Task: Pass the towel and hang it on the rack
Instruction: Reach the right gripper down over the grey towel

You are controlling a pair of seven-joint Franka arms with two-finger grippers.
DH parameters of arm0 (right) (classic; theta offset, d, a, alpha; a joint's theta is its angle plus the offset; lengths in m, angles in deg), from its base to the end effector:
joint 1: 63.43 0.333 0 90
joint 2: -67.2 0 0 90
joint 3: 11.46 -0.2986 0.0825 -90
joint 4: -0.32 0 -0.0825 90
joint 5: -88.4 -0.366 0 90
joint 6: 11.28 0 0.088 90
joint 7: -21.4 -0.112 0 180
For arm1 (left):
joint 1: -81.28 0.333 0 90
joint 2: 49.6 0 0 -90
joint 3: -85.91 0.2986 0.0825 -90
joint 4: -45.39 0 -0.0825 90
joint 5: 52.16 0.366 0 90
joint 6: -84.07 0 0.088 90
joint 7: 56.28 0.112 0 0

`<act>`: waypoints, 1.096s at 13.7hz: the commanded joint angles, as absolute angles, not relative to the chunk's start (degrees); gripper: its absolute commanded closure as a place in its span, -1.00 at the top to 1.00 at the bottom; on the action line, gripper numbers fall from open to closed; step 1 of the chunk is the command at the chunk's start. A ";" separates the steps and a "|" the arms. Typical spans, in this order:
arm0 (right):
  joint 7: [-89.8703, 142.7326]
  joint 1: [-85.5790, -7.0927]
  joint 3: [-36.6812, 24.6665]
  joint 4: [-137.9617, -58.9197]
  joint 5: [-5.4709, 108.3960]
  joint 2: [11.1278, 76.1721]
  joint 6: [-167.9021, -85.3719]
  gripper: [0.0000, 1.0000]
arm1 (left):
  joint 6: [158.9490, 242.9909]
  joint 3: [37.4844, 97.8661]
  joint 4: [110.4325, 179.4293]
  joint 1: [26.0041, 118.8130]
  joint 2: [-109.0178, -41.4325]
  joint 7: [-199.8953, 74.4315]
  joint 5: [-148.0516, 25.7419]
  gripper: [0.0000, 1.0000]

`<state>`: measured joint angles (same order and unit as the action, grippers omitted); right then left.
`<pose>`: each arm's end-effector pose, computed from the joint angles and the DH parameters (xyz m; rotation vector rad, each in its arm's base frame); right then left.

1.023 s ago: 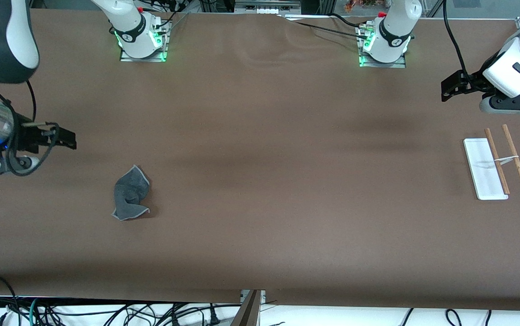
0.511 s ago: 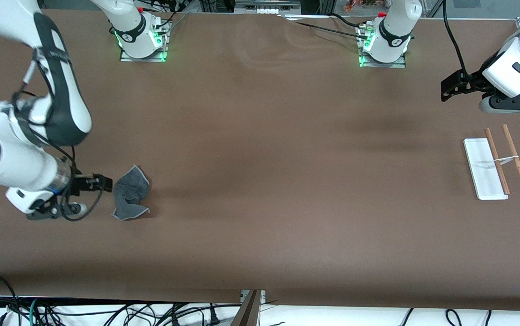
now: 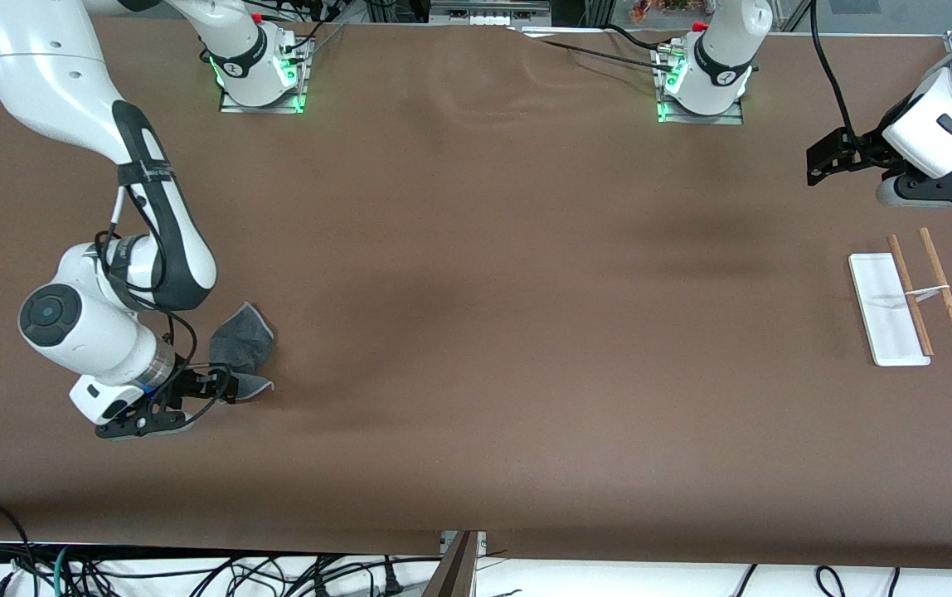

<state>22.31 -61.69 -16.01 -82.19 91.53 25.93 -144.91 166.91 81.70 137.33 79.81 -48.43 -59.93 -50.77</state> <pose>0.7119 0.0663 0.2740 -3.1067 -0.2111 -0.2713 0.5129 -0.0484 0.5877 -3.0971 0.0526 0.2108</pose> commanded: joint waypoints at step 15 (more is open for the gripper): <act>21.84 -62.64 -15.41 -81.51 91.47 18.51 -147.43 0.99 | 165.37 81.25 136.36 80.14 -48.37 -59.27 -49.35 1.00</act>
<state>22.30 -62.00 -15.18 -82.15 91.54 18.35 -150.11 166.48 81.66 137.33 79.81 -48.43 -59.93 -50.77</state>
